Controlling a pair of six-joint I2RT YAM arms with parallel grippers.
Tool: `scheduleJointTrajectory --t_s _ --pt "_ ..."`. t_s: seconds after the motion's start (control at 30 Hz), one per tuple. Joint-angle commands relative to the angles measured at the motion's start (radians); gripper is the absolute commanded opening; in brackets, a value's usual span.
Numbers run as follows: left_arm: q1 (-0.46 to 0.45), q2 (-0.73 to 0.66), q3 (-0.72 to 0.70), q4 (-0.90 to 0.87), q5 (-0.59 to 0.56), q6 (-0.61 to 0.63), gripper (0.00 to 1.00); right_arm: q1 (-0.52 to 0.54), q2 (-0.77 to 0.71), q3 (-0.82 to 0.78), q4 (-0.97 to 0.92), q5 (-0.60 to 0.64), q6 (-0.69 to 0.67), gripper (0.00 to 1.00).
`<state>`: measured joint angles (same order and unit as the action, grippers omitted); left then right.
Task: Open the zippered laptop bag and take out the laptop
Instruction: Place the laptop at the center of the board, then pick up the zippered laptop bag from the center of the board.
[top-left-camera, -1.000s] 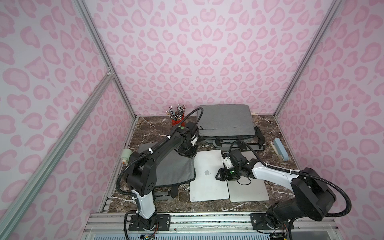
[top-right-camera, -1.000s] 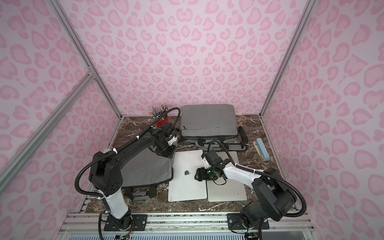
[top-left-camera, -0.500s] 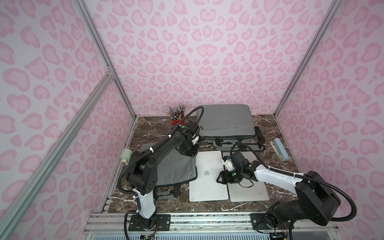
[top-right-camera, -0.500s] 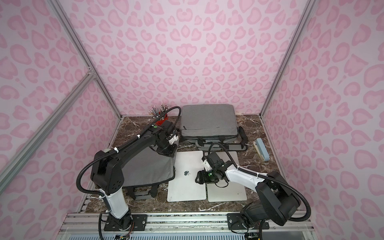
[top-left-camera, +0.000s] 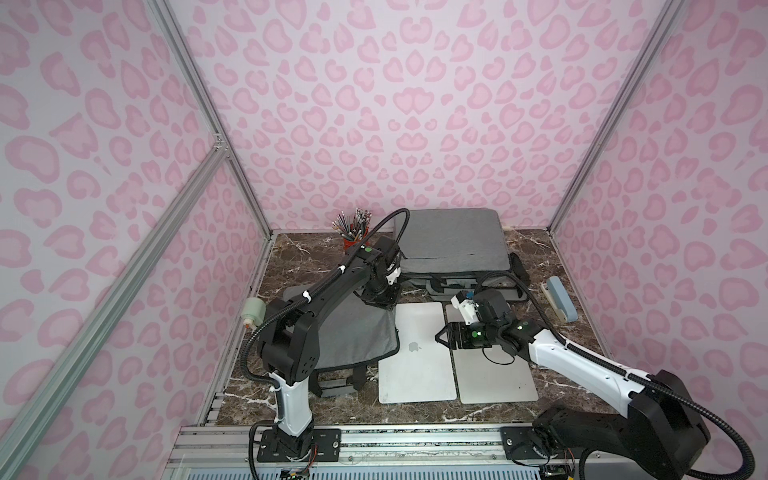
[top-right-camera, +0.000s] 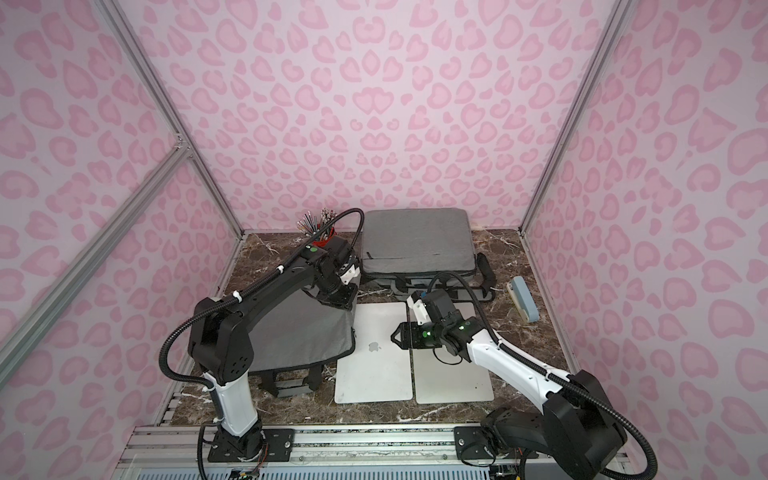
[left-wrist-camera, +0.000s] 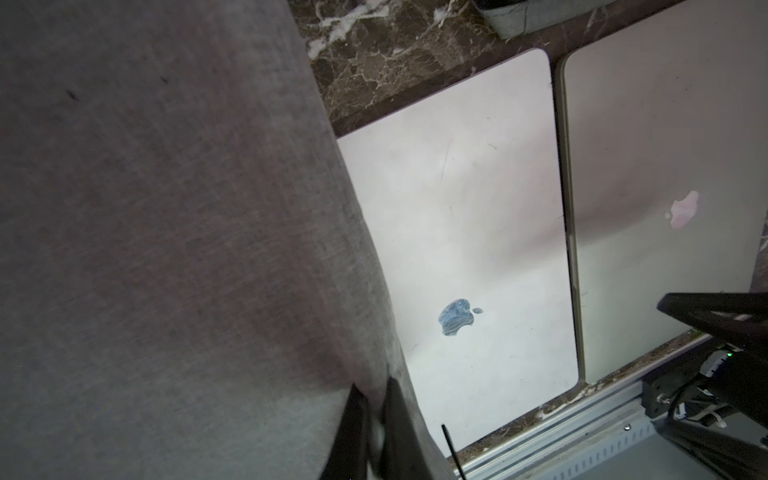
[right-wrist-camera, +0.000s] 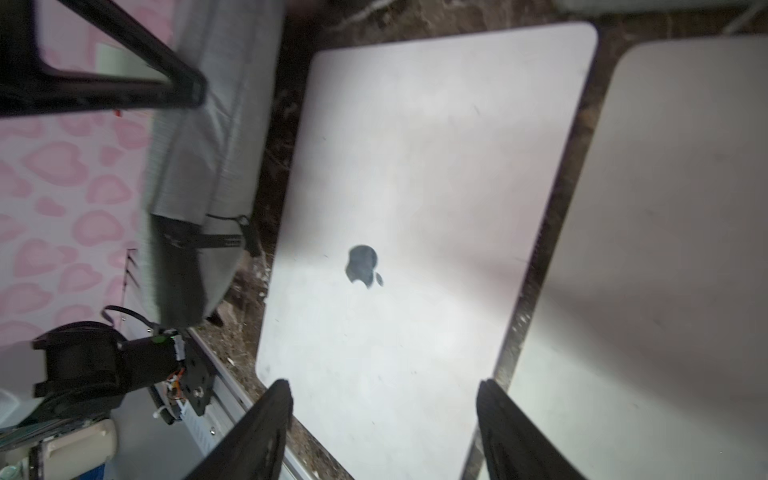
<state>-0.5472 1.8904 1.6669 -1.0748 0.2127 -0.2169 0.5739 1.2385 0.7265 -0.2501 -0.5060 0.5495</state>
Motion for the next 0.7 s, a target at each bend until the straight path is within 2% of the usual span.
scheduleJointTrajectory --t_s 0.0,0.13,0.3,0.43,0.67 --pt "-0.003 0.003 0.025 0.028 0.08 -0.001 0.02 0.0 0.003 0.0 0.235 -0.085 0.095 0.74" --pt "-0.004 0.006 0.036 0.047 0.123 -0.009 0.02 0.031 0.036 0.002 0.412 -0.169 0.161 0.75" --pt "-0.008 0.049 0.08 0.042 0.143 -0.015 0.02 0.069 0.119 0.018 0.48 -0.231 0.184 0.75" --pt "-0.011 0.053 0.087 0.058 0.166 -0.026 0.02 0.091 0.189 0.047 0.436 -0.21 0.152 0.74" --pt "-0.015 0.055 0.086 0.062 0.182 -0.032 0.03 0.127 0.299 0.095 0.481 -0.221 0.152 0.71"
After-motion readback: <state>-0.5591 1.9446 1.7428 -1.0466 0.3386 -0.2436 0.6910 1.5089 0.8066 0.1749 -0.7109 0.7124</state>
